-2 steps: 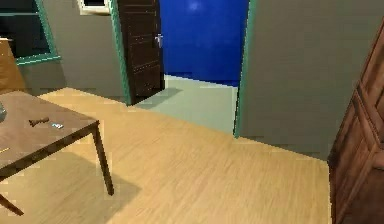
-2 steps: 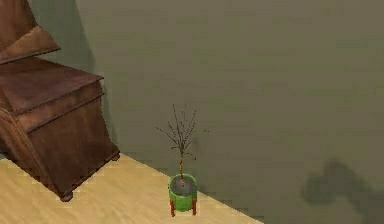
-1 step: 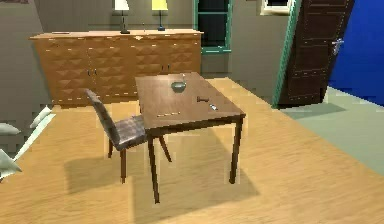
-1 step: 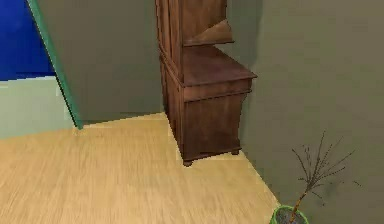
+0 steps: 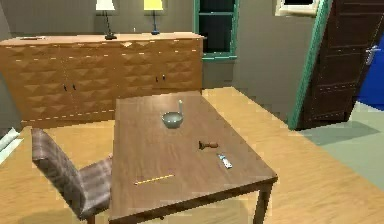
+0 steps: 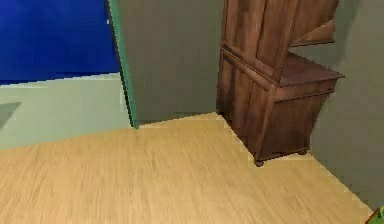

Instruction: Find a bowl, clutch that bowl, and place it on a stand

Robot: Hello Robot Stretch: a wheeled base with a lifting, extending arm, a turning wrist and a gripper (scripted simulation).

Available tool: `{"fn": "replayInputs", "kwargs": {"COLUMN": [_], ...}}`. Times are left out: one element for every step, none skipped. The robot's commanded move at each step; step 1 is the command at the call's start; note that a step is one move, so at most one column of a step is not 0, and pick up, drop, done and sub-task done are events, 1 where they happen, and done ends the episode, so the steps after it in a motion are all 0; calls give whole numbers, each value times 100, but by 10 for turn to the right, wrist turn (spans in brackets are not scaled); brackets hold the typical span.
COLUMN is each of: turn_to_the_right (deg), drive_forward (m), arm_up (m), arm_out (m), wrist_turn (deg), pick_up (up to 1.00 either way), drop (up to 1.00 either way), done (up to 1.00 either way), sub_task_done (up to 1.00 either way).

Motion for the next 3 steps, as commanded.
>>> {"fn": "replayInputs", "kwargs": {"turn_to_the_right": [-450, -450, 450], "drive_forward": [0, 0, 0], "arm_up": [0, 0, 0], "arm_out": [0, 0, 0], "wrist_turn": [0, 0, 0], "pick_up": [0, 0, 0], "drop": [0, 0, 0], "done": [0, 0, 0], "sub_task_done": [0, 0, 0]}}
